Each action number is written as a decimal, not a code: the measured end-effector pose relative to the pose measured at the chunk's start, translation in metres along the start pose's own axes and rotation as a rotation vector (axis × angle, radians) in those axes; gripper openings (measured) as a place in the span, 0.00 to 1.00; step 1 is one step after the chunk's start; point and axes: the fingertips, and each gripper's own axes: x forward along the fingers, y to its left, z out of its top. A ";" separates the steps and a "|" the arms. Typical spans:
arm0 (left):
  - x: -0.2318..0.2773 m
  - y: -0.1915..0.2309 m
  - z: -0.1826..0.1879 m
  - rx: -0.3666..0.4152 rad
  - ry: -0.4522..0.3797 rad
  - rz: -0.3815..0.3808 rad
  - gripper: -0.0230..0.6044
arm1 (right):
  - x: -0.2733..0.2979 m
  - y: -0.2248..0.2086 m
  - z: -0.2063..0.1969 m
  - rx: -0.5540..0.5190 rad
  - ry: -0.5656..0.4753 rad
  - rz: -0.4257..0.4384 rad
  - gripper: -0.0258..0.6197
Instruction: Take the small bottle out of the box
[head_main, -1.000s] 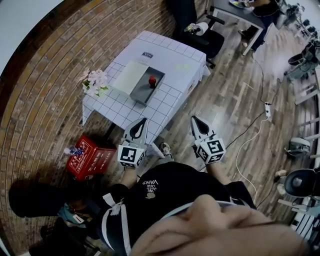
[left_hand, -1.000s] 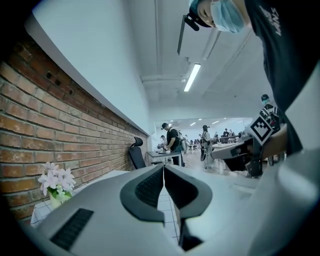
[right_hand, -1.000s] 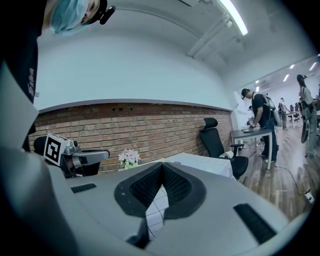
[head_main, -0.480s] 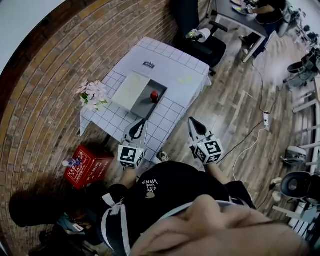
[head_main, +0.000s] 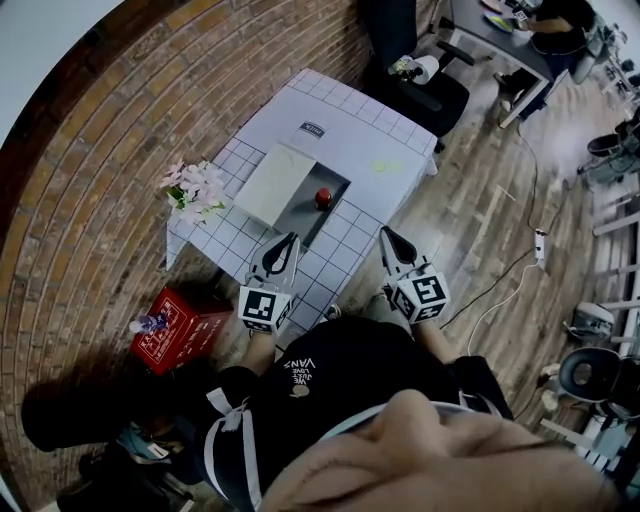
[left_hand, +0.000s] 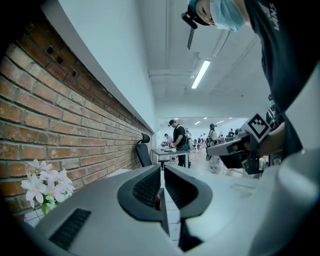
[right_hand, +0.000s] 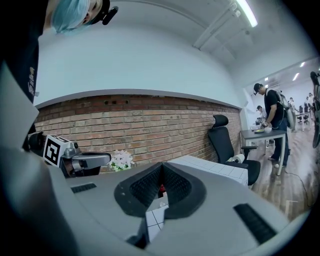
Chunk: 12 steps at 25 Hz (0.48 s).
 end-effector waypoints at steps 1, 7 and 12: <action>0.000 0.003 -0.002 -0.002 0.005 0.008 0.06 | 0.004 -0.001 -0.001 0.003 0.003 0.004 0.03; 0.011 0.016 -0.009 -0.012 0.024 0.049 0.06 | 0.028 -0.008 -0.002 0.004 0.015 0.048 0.03; 0.031 0.023 -0.016 -0.023 0.043 0.095 0.06 | 0.054 -0.016 0.001 -0.009 0.024 0.126 0.03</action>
